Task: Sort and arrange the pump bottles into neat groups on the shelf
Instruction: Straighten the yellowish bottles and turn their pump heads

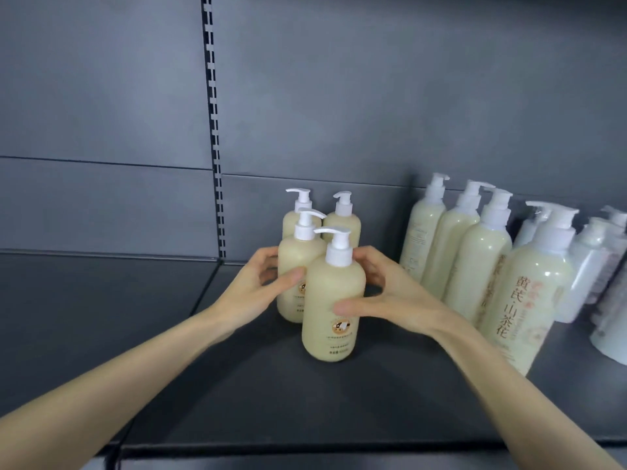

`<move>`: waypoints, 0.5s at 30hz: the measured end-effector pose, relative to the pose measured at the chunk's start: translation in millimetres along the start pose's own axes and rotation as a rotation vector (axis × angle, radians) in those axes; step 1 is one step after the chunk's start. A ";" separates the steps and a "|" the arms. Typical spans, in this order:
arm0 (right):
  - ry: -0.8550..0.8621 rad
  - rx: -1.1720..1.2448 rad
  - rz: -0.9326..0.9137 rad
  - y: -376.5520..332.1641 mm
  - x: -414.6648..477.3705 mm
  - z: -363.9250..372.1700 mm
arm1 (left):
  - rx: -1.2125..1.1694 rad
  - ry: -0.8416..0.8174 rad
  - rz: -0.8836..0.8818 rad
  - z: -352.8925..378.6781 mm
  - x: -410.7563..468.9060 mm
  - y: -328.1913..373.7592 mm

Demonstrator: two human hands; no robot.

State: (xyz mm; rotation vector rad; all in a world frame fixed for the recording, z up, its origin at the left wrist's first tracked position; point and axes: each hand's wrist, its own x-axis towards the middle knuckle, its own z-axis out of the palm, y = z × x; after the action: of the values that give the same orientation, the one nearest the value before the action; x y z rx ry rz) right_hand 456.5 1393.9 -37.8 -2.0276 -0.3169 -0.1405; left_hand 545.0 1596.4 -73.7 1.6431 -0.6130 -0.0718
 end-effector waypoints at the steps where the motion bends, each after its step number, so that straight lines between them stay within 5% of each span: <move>1: 0.034 0.001 -0.002 1.8 0.8 0.4 | 0.005 0.007 -0.004 0.9 -0.6 -0.5; 15: 0.283 0.085 0.107 51.2 35.4 -17.4 | 0.073 0.096 -0.105 24.9 5.9 -8.5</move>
State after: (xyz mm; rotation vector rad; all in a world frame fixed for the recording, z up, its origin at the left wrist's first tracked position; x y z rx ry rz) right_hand 505.5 1362.0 -65.3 -1.9057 -0.0352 -0.3372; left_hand 543.2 1571.7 -84.4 1.7388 -0.4615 -0.0471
